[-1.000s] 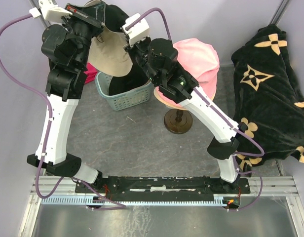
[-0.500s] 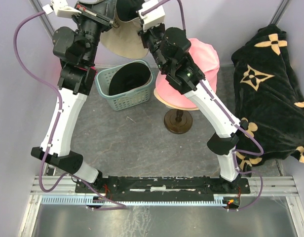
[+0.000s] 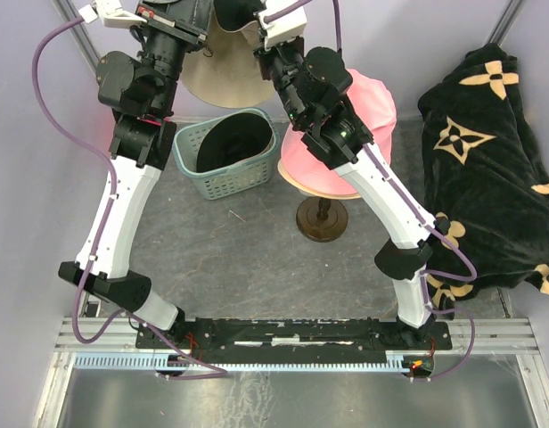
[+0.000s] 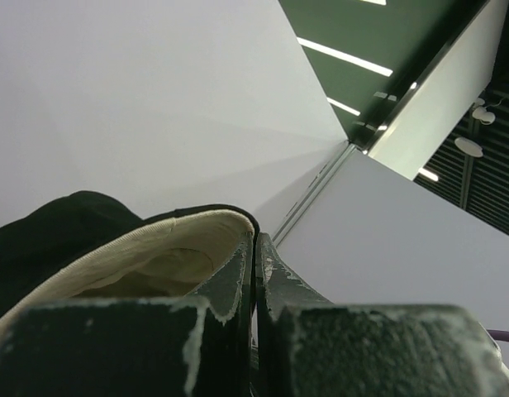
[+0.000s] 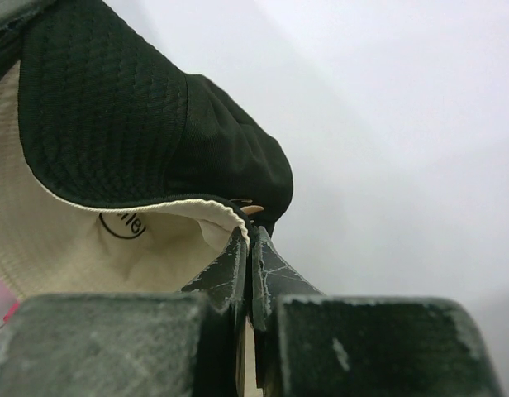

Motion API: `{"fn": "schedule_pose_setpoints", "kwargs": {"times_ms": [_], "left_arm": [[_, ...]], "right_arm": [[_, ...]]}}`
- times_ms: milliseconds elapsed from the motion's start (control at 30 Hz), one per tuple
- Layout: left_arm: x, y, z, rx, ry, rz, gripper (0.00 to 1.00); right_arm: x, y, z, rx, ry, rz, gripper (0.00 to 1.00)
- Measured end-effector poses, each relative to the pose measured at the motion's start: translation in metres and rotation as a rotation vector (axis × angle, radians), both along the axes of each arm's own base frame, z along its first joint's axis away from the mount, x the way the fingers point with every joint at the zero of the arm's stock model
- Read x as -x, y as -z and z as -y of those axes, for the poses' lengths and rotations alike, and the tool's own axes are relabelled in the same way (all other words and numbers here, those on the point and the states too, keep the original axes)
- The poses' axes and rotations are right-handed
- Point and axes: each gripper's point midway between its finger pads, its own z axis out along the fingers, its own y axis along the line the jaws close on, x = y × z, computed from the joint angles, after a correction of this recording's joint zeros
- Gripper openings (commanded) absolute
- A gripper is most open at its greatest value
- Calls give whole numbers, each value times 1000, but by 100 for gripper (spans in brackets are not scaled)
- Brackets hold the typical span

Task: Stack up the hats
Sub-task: Stack the hat on the hat.

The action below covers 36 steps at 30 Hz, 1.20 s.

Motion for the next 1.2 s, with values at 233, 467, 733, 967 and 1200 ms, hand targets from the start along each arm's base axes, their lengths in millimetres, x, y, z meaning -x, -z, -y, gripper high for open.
{"fn": "schedule_pose_setpoints", "kwargs": {"times_ms": [233,467,733,967,1200], "left_arm": [[-5,3,10,19,55,5,3],[-14,9,24,27,122,7,3],[-34,27,44,23,198,-37,3],[-36,29,60,16,269,-36,3],[-40,33,72,10,315,-33,3]], "right_arm": [[-4,-7,19,-3,47,9,2],[-6,-19,43,-24,92,22,2],[-4,-36,74,-52,140,42,2],[0,-51,101,-75,177,65,2],[-9,-42,114,-57,211,47,1]]}}
